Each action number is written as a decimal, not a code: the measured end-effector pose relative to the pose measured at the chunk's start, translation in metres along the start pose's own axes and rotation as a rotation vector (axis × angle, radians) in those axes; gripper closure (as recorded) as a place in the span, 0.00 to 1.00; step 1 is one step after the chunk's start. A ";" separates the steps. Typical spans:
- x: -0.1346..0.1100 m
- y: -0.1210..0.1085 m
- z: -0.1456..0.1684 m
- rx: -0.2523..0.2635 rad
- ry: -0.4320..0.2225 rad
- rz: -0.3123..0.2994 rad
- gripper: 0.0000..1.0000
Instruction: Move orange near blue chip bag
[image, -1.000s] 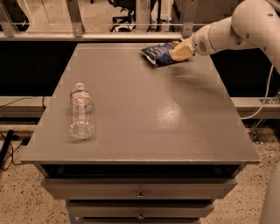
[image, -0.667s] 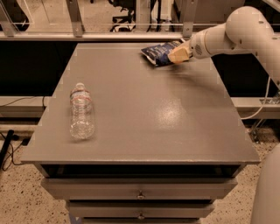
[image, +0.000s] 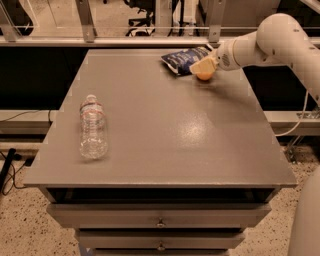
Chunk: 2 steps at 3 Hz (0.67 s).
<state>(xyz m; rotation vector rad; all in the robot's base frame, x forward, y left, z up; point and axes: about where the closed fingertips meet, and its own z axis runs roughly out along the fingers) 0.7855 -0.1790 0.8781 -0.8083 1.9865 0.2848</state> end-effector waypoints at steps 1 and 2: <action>0.002 0.010 0.001 -0.031 0.009 0.008 0.00; 0.003 0.014 -0.004 -0.043 0.003 0.010 0.00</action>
Offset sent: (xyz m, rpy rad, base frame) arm -0.0128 0.0073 -0.0016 0.0165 0.0346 0.0312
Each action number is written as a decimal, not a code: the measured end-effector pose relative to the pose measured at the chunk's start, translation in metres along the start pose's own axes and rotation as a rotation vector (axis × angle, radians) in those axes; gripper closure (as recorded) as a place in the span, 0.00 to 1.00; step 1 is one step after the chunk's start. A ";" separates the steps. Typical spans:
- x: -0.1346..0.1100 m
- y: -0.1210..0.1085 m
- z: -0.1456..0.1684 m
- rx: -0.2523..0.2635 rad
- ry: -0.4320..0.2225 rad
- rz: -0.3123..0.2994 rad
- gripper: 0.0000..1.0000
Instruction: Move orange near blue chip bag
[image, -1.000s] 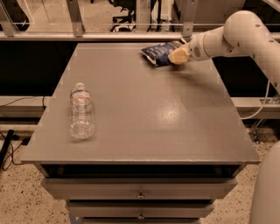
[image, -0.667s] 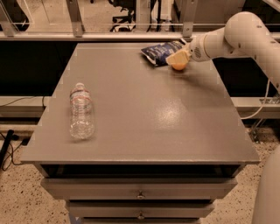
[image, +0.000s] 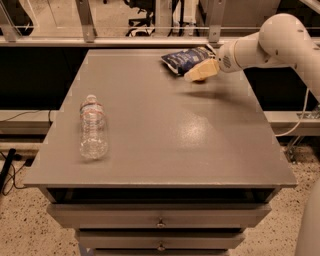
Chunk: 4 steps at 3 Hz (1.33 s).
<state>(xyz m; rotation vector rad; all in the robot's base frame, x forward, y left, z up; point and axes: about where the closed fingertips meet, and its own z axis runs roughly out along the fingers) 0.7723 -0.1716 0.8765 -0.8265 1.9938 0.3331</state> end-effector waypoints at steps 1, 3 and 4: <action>-0.004 0.007 -0.016 -0.021 -0.021 -0.010 0.00; 0.019 0.017 -0.086 -0.105 -0.021 -0.062 0.00; 0.038 0.021 -0.122 -0.136 0.006 -0.087 0.00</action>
Offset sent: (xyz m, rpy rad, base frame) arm -0.0726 -0.0389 0.0374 0.0278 -0.0196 0.0870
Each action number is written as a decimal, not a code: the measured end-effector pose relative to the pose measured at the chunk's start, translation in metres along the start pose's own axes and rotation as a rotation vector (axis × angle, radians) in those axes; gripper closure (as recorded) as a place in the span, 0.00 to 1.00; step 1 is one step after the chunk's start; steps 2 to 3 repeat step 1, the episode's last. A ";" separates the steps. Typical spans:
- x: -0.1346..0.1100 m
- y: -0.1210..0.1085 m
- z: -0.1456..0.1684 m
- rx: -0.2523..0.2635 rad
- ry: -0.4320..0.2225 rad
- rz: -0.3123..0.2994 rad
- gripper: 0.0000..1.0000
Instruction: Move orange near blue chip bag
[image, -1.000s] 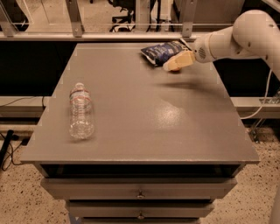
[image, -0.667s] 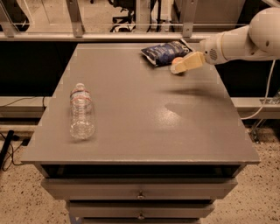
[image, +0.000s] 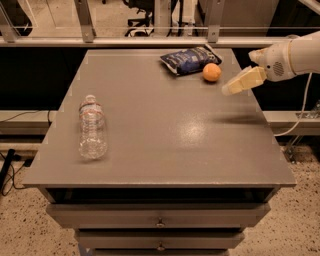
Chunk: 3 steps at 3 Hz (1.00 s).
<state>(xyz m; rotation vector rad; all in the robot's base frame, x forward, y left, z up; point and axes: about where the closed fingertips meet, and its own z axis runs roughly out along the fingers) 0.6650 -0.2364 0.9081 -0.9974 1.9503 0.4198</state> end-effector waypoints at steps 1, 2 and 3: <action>0.005 0.003 -0.004 -0.012 0.009 -0.002 0.00; 0.005 0.003 -0.004 -0.012 0.009 -0.002 0.00; 0.005 0.003 -0.004 -0.012 0.009 -0.002 0.00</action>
Offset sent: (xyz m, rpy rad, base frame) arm 0.0000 0.0000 0.0000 0.0000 0.0000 0.0000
